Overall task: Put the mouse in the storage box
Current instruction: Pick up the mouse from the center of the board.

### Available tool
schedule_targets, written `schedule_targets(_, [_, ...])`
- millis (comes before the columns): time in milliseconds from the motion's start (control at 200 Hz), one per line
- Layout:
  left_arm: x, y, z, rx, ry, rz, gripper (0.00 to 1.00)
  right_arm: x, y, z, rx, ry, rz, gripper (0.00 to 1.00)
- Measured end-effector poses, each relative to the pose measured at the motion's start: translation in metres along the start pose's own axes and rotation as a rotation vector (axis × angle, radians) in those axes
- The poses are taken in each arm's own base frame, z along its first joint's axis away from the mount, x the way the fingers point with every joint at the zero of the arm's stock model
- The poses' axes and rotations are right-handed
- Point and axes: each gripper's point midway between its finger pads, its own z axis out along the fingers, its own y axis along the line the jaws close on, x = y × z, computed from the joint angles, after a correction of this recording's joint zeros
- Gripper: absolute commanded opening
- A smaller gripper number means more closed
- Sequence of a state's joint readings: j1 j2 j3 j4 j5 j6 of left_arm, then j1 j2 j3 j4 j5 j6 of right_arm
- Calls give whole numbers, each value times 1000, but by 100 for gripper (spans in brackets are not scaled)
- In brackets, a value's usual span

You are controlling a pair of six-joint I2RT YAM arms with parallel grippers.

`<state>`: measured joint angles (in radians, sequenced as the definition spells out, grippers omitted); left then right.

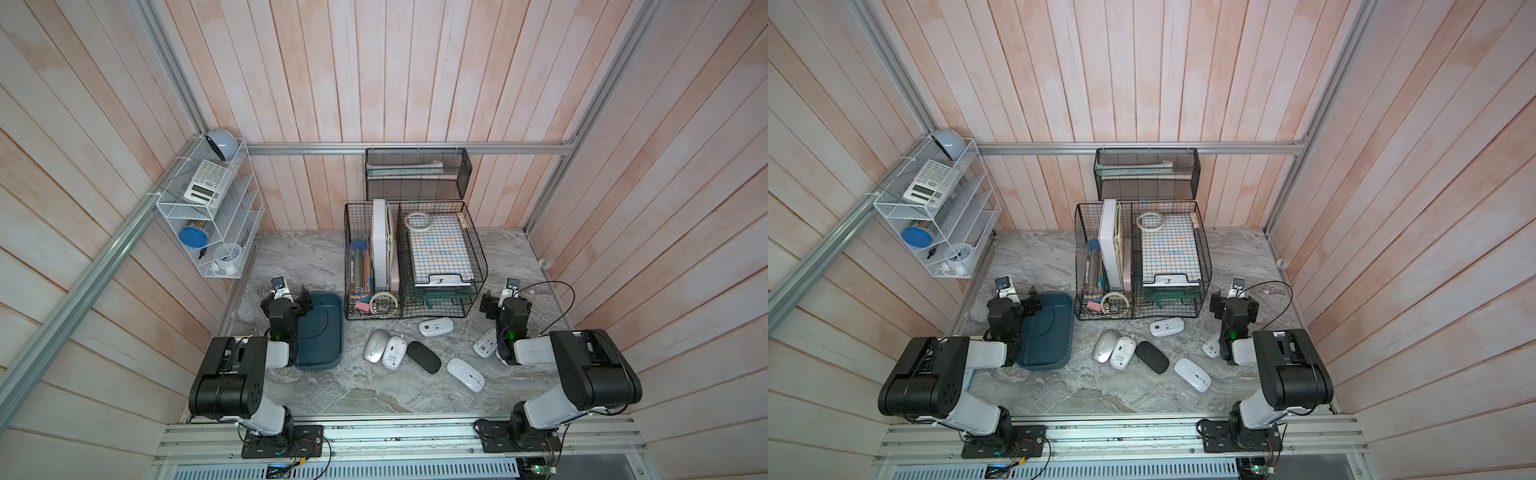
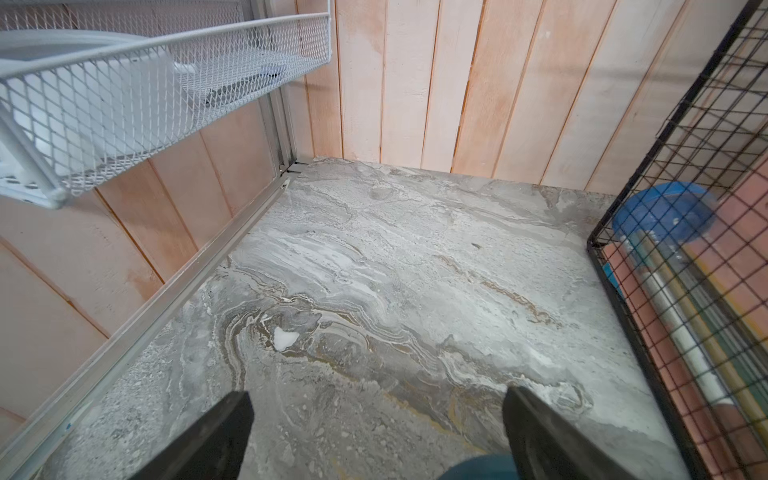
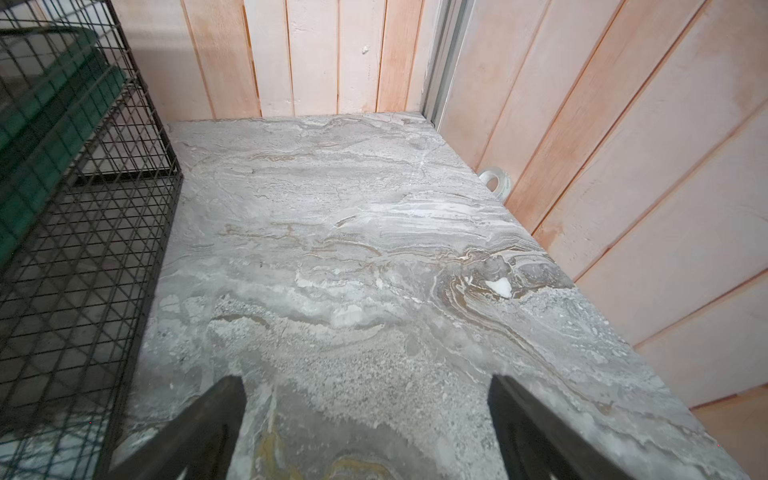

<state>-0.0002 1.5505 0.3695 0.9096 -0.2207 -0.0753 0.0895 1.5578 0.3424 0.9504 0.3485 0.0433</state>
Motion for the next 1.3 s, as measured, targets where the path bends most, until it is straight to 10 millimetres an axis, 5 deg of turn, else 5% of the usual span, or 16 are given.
schedule_targets(1140, [0, 1, 0, -10, -2, 1, 100, 0, 0, 0, 3, 0, 1, 97])
schedule_targets(1300, [-3, 8, -14, -95, -39, -3, 100, -3, -4, 2, 9, -5, 11, 98])
